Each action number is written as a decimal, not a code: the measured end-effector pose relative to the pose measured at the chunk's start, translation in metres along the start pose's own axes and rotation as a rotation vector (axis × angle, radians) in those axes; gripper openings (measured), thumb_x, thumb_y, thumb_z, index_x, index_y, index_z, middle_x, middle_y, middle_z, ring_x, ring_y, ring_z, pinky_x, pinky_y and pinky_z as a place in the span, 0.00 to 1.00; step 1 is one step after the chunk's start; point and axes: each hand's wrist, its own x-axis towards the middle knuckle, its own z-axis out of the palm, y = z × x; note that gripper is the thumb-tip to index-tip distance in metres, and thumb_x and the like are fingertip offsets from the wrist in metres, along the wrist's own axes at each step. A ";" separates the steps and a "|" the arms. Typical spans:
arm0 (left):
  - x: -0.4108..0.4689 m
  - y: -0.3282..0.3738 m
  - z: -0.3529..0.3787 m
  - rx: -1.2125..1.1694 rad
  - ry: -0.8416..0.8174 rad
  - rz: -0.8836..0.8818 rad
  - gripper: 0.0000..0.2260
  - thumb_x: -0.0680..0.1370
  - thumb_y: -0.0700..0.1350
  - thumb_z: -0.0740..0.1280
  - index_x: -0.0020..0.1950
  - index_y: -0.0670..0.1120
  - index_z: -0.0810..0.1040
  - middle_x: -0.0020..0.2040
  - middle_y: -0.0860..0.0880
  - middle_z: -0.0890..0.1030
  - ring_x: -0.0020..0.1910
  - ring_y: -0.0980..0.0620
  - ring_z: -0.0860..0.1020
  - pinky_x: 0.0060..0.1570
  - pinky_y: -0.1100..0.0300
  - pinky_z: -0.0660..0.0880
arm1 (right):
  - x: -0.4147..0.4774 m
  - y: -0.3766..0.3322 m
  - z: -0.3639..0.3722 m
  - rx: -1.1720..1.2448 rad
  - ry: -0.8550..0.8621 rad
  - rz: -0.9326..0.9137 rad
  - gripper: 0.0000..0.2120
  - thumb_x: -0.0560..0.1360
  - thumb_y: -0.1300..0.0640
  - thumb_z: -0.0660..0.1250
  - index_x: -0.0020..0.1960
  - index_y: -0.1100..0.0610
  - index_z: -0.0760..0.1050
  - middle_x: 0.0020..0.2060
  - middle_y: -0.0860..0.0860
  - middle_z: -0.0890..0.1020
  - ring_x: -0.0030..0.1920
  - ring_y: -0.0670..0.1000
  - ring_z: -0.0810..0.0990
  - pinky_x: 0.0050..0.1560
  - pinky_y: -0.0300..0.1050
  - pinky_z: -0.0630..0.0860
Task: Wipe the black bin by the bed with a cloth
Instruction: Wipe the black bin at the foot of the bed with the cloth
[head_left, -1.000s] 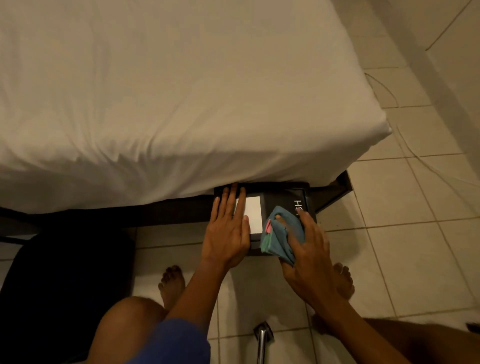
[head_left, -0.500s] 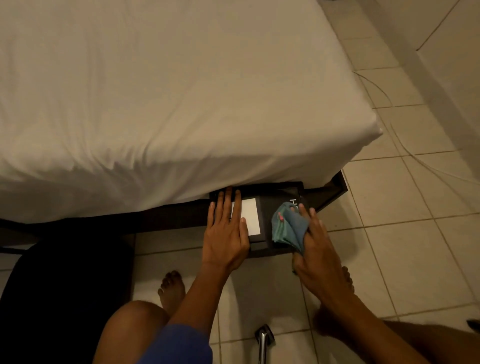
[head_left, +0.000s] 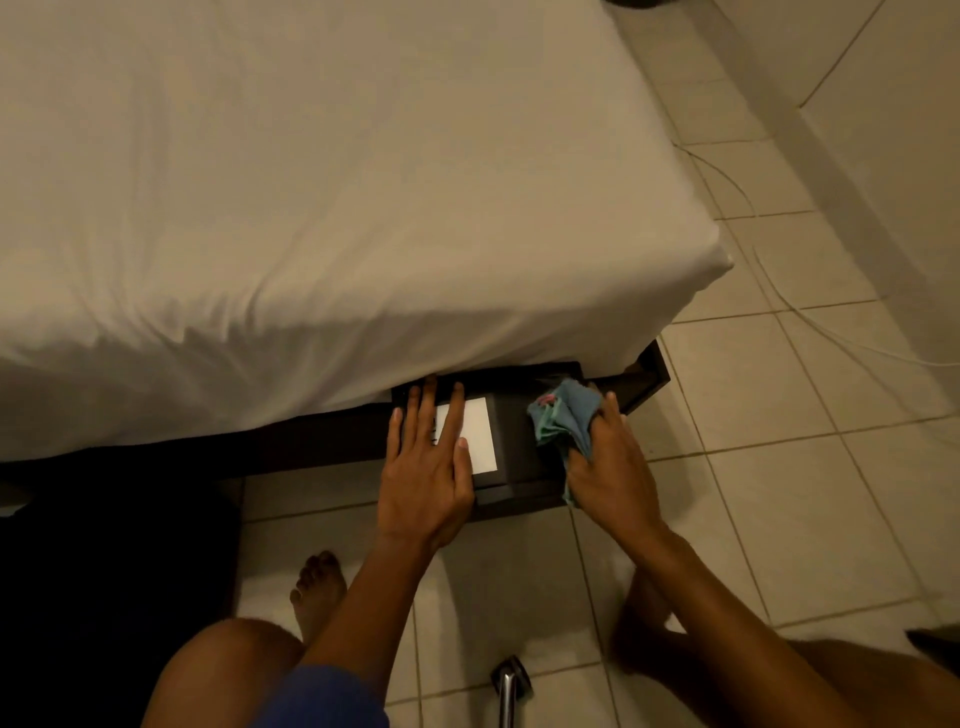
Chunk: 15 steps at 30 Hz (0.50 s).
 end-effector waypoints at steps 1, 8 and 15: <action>0.000 0.000 0.000 -0.009 0.001 0.000 0.28 0.82 0.54 0.47 0.82 0.56 0.42 0.83 0.49 0.40 0.82 0.54 0.38 0.80 0.52 0.37 | 0.007 0.002 -0.004 0.001 0.005 0.011 0.33 0.72 0.66 0.65 0.73 0.50 0.58 0.72 0.57 0.65 0.72 0.58 0.63 0.68 0.60 0.67; -0.002 -0.001 0.001 -0.006 0.014 0.005 0.28 0.82 0.53 0.47 0.82 0.56 0.44 0.83 0.49 0.43 0.82 0.54 0.40 0.81 0.50 0.43 | -0.040 -0.011 -0.006 -0.256 0.106 -0.132 0.26 0.67 0.66 0.70 0.64 0.58 0.70 0.65 0.56 0.66 0.62 0.55 0.68 0.55 0.45 0.75; 0.001 0.005 0.000 0.007 0.038 0.024 0.28 0.82 0.51 0.52 0.82 0.57 0.48 0.83 0.48 0.46 0.82 0.52 0.43 0.81 0.48 0.46 | 0.013 -0.024 -0.017 -0.327 0.162 -0.005 0.16 0.66 0.63 0.71 0.52 0.64 0.74 0.54 0.61 0.69 0.55 0.61 0.69 0.52 0.53 0.71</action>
